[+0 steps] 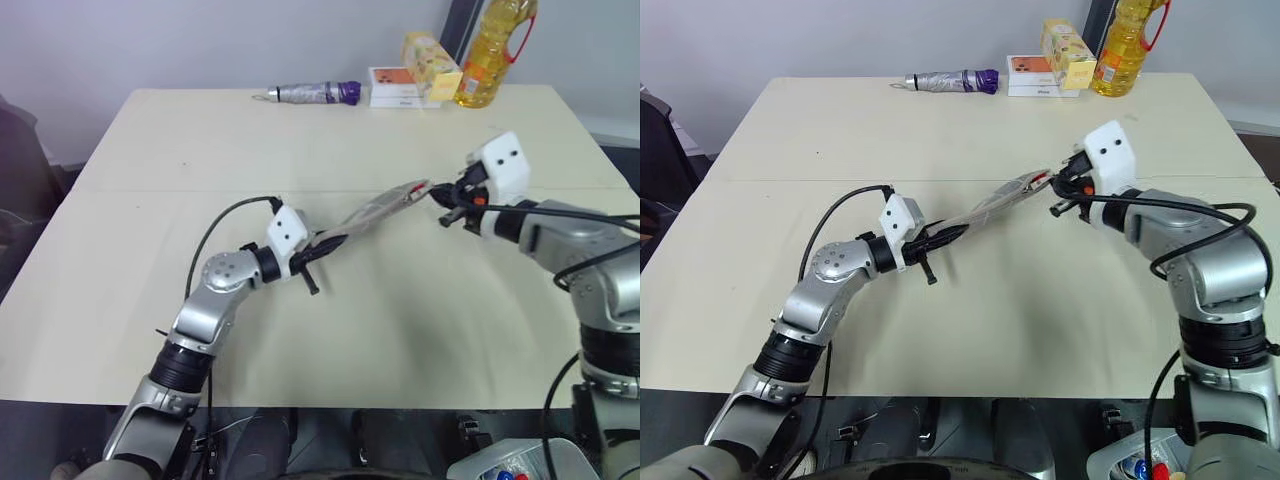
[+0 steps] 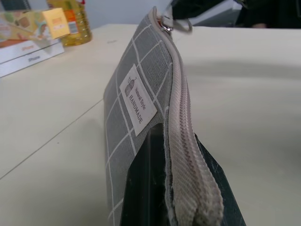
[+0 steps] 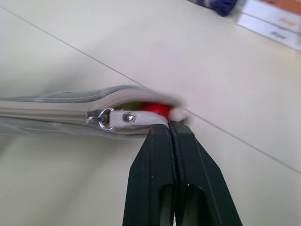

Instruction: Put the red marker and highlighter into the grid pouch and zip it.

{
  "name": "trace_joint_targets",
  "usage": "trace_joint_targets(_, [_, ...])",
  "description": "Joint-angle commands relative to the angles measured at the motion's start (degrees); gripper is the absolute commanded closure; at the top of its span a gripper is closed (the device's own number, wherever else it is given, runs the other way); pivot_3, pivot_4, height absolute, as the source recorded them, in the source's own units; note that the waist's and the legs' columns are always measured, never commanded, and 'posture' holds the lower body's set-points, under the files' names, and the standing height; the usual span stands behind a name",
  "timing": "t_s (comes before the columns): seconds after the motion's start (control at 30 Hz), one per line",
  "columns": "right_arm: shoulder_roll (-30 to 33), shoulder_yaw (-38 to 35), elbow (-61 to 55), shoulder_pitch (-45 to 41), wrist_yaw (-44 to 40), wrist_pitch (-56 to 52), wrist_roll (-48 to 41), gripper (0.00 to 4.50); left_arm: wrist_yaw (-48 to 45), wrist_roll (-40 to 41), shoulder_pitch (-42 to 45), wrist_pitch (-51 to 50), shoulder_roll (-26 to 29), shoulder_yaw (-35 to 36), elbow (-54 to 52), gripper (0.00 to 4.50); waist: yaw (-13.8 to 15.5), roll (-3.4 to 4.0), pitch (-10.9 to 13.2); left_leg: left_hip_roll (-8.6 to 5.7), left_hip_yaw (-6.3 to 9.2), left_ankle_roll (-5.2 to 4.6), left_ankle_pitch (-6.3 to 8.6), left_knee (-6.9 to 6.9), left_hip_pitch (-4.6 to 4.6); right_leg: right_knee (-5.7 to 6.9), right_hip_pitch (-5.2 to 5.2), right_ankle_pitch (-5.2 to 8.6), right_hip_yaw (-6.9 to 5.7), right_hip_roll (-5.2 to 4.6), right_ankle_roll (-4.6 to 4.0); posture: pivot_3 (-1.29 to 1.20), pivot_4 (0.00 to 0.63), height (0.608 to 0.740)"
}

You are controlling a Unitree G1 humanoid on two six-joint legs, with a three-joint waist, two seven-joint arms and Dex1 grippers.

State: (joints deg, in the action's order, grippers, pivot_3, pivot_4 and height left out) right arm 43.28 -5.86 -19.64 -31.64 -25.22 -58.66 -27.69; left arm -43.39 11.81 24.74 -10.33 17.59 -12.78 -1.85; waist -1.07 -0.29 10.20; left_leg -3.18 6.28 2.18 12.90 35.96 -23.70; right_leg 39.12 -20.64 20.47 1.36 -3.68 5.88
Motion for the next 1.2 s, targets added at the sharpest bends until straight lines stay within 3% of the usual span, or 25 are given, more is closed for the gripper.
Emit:
trace_joint_targets(0.03, [2.62, -2.86, 0.74, -2.13, 1.00, 2.02, 3.00, 4.48, -0.54, -2.31, -1.77, 1.10, 2.32, -0.02, 2.47, 4.50, -0.01, 0.00, 0.00, 0.01, 0.00, 0.00, 0.00, 0.00, 0.00, 0.00, 0.00, 0.00, 0.00, 0.00, 0.00, 0.00, 0.150, 0.740])
trace_joint_targets(0.47, [3.72, -3.90, 2.22, -1.35, 1.04, 4.20, 5.16, 4.48, -1.46, -2.97, -3.20, 1.65, 5.32, -0.34, 2.53, 4.50, -0.05, 0.00, 0.00, 0.02, 0.01, 0.00, 0.00, -0.01, 0.00, 0.00, -0.01, 0.00, 0.01, 0.00, 0.00, 0.00, 0.150, 0.740])
trace_joint_targets(0.7, [4.25, -1.89, -1.85, 1.14, -3.81, 4.02, 2.67, 4.48, -1.96, -3.58, -3.10, 1.64, 6.30, -0.98, 2.60, 4.50, 0.19, 0.00, 0.00, 0.01, 0.01, 0.00, 0.00, -0.01, -0.01, 0.00, 0.00, 0.00, 0.03, -0.01, 0.00, 0.00, 0.150, 0.740])
trace_joint_targets(0.8, [4.87, -1.32, -4.80, 3.35, -7.38, 3.19, 0.39, 3.70, -2.56, -1.95, -3.02, -0.36, 6.04, -0.48, 2.28, 4.50, 0.07, 0.01, 0.00, 0.01, 0.00, 0.00, 0.00, -0.01, -0.01, 0.00, -0.01, 0.00, 0.03, 0.00, 0.00, 0.00, 0.150, 0.740])
trace_joint_targets(0.9, [6.14, -1.45, -7.35, 5.41, -10.40, 3.12, -1.23, 2.21, -3.37, 0.98, -3.30, -3.71, 5.53, 0.97, 0.83, 3.49, 0.16, 0.01, 0.01, 0.01, 0.01, -0.01, 0.01, -0.01, -0.01, 0.00, -0.01, 0.00, 0.03, -0.01, 0.00, 0.00, 0.150, 0.740])
trace_joint_targets(1.03, [7.81, -2.92, -8.53, 8.27, -12.78, 4.52, -1.60, 0.20, -3.60, 2.89, -4.51, -7.35, 6.32, 2.30, -2.18, 1.57, 0.32, 0.00, 0.01, 0.01, 0.04, -0.01, 0.01, 0.01, -0.05, -0.02, -0.01, 0.00, 0.03, -0.03, 0.00, 0.00, 0.150, 0.740])
trace_joint_targets(1.1, [9.15, -4.34, -8.33, 10.84, -14.31, 6.91, -0.78, 0.00, -4.27, 5.49, -6.26, -10.78, 7.83, 4.37, -5.14, 0.64, 0.34, -0.01, 0.02, 0.01, 0.04, -0.01, 0.01, 0.02, -0.06, -0.03, -0.01, 0.00, 0.02, -0.05, 0.00, 0.00, 0.150, 0.740])
trace_joint_targets(1.2, [9.46, -7.85, -6.20, 13.65, -14.62, 10.32, 0.15, 0.00, -4.74, 10.66, -9.74, -16.80, 10.56, 8.97, -9.77, 0.64, 0.10, -0.01, 0.03, 0.01, 0.04, -0.03, 0.02, -0.02, -0.09, -0.06, -0.03, 0.00, 0.03, -0.07, 0.00, 0.00, 0.150, 0.740])
